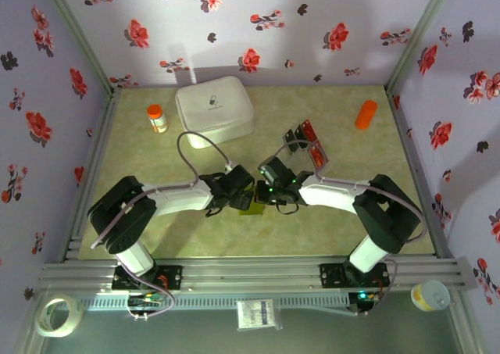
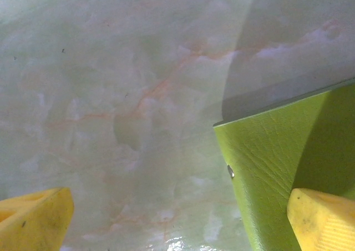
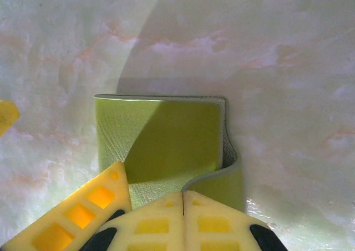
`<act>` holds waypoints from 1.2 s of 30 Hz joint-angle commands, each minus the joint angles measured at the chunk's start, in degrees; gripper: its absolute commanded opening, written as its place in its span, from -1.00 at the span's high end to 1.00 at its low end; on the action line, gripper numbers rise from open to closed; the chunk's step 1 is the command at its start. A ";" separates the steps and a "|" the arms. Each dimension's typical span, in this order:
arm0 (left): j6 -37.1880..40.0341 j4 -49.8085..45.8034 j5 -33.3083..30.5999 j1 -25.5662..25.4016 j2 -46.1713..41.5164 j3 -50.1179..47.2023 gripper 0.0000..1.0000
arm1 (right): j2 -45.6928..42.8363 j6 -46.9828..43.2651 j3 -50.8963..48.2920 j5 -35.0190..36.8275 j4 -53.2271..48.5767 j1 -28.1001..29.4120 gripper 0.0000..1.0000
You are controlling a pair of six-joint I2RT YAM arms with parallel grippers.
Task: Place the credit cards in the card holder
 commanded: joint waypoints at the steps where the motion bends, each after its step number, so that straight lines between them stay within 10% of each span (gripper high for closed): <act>1: -1.09 -3.51 -1.97 0.26 0.15 -2.20 -0.99 | 1.16 1.83 -1.52 -1.42 2.48 0.08 1.00; 36: 0.88 -0.21 3.18 5.36 0.78 -2.27 -0.99 | 4.43 -6.66 4.97 9.03 -10.63 7.61 1.00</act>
